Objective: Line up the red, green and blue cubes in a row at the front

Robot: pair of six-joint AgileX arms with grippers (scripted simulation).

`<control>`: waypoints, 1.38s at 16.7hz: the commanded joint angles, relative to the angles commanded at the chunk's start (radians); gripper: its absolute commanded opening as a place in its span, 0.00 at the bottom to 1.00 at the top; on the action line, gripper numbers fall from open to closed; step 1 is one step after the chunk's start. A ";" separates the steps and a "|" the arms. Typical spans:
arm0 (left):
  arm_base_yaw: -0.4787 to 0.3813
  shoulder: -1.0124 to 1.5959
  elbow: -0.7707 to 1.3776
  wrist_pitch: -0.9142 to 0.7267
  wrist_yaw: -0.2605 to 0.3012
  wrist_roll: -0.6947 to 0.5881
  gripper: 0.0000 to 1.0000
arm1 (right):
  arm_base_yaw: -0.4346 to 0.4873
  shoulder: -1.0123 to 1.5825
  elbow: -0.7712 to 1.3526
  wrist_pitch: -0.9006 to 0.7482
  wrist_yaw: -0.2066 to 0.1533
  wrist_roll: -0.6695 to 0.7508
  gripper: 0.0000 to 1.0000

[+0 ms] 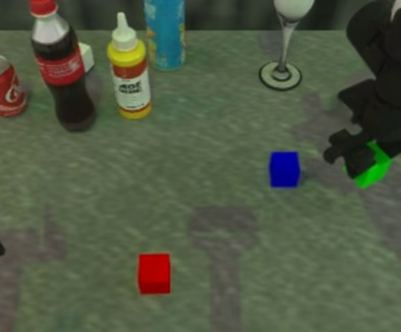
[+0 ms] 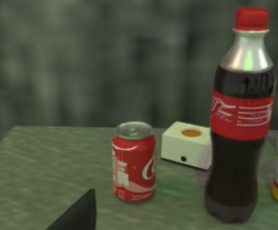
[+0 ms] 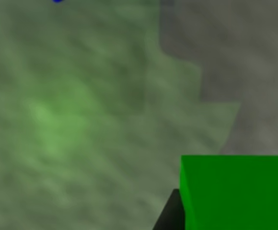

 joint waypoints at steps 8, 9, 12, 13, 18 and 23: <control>0.000 0.000 0.000 0.000 0.000 0.000 1.00 | 0.095 0.012 0.014 -0.015 0.001 0.162 0.00; 0.000 0.000 0.000 0.000 0.000 0.000 1.00 | 0.129 0.012 0.018 -0.020 0.002 0.222 0.00; 0.000 0.000 0.000 0.000 0.000 0.000 1.00 | 0.245 0.011 0.022 -0.037 0.003 0.448 0.00; 0.000 0.000 0.000 0.000 0.000 0.000 1.00 | 0.287 0.009 0.022 -0.043 0.003 0.533 0.00; 0.000 0.000 0.000 0.000 0.000 0.000 1.00 | 0.487 -0.014 0.016 -0.061 0.004 0.925 0.00; 0.000 0.000 0.000 0.000 0.000 0.000 1.00 | 0.596 -0.047 0.010 -0.057 0.009 1.103 0.00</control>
